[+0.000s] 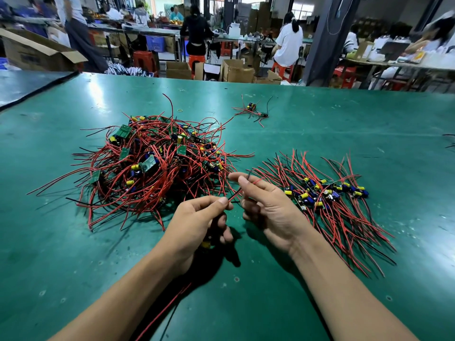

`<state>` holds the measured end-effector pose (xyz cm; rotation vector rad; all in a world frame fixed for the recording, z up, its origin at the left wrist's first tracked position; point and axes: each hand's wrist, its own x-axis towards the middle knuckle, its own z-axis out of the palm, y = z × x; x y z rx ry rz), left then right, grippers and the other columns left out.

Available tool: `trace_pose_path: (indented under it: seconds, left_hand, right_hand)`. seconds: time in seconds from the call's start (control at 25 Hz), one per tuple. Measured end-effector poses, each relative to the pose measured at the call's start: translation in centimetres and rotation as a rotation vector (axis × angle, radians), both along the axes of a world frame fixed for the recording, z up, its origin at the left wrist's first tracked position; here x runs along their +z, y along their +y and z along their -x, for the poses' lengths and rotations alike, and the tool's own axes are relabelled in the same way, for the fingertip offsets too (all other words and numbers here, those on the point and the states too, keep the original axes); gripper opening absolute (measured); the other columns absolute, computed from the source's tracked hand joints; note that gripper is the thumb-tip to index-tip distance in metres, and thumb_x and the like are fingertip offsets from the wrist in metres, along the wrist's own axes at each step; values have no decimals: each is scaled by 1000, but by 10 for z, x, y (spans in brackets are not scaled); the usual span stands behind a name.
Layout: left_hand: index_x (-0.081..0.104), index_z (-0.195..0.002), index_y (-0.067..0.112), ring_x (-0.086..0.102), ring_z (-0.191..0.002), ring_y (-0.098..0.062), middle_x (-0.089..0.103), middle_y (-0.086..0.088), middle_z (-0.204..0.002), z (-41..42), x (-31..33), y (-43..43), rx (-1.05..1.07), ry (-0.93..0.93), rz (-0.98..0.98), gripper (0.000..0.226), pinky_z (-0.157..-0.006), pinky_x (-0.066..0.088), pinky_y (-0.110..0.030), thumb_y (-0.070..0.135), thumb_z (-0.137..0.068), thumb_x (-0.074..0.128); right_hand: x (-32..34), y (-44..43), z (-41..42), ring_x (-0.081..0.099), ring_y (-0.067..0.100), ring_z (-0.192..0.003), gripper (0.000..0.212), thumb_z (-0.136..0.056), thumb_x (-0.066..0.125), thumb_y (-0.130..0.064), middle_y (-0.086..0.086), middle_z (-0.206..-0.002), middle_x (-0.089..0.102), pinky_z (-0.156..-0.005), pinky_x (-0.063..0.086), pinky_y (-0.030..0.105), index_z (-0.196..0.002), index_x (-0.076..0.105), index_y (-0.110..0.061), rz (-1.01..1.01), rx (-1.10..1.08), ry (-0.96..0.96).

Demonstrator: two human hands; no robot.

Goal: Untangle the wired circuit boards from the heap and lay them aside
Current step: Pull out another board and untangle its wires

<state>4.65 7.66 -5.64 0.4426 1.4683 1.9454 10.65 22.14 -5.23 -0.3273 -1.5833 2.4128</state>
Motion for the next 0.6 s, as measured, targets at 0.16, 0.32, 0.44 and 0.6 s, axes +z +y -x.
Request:
trace_pose_path:
  seconds: [0.16, 0.32, 0.44, 0.6]
  left_hand:
    - [66, -80, 5, 54, -41, -22, 46, -4, -53, 0, 4, -2, -100, -56, -41, 18, -43, 44, -22, 22, -86, 62]
    - [65, -85, 2, 55, -42, -21, 49, -5, -54, 0, 4, -2, -110, -24, -42, 17, -43, 45, -23, 17, -89, 61]
    - [64, -88, 0, 59, -45, -22, 55, -9, -57, -2, 1, -1, -40, 31, -22, 15, -44, 48, -23, 12, -95, 59]
    - [64, -88, -1, 58, -45, -24, 54, -11, -58, -3, -2, -1, -35, 63, -19, 15, -44, 47, -24, 12, -94, 59]
  right_hand:
    - [-1, -4, 2, 32, 5, -45, 14, -64, 82, -29, -10, -53, 47, -49, 25, 20, -73, 76, -21, -28, -134, 71]
    - [-5, -5, 5, 30, 4, -45, 14, -68, 81, -30, -10, -51, 49, -44, 24, 17, -73, 75, -18, -153, -316, 120]
    - [-6, -2, 2, 33, 6, -44, 29, -75, 76, -45, -3, -50, 42, -45, 25, 19, -86, 79, -18, -240, -285, 39]
    - [-5, -9, -1, 54, 23, -50, 38, -86, 72, -45, 18, -64, 47, -51, 51, 34, -106, 75, -12, -20, 74, -62]
